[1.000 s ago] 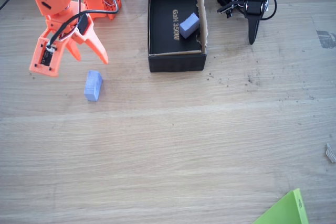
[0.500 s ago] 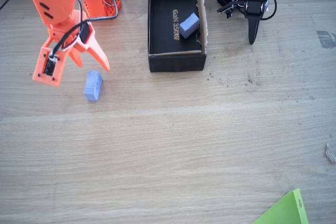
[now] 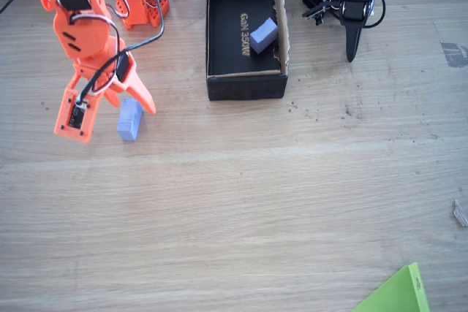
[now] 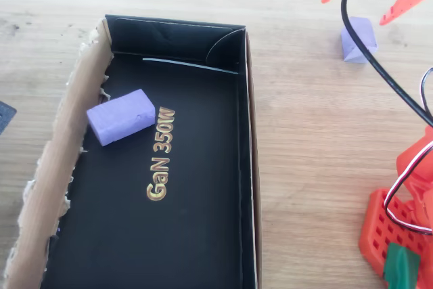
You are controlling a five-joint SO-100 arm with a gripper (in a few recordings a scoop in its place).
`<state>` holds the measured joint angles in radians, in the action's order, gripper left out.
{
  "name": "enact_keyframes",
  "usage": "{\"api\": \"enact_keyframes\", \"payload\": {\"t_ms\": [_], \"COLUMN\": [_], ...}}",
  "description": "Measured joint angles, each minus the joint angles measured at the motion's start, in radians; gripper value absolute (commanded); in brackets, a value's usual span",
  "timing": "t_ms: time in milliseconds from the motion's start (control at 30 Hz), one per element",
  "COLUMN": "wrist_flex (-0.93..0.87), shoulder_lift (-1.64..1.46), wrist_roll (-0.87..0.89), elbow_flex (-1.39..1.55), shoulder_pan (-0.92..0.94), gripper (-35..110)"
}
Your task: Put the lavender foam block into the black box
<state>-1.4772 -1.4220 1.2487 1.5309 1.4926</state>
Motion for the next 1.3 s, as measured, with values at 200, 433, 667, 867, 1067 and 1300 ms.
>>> {"api": "enact_keyframes", "payload": {"t_ms": [200,433,667,867,1067,1300], "wrist_flex": [0.037,0.081,0.1,0.12,0.123,0.118], "shoulder_lift": [0.034,0.052,0.087,0.104,0.104,0.121], "wrist_roll": [-0.032,-0.057,-0.058,-0.051,-0.038,0.032], "elbow_flex": [-0.015,-0.023,-0.026,-0.028,-0.028,-0.029], "shoulder_pan": [0.025,0.058,0.044,0.052,0.048,0.025], "gripper": [37,29,31,33,34,35]}}
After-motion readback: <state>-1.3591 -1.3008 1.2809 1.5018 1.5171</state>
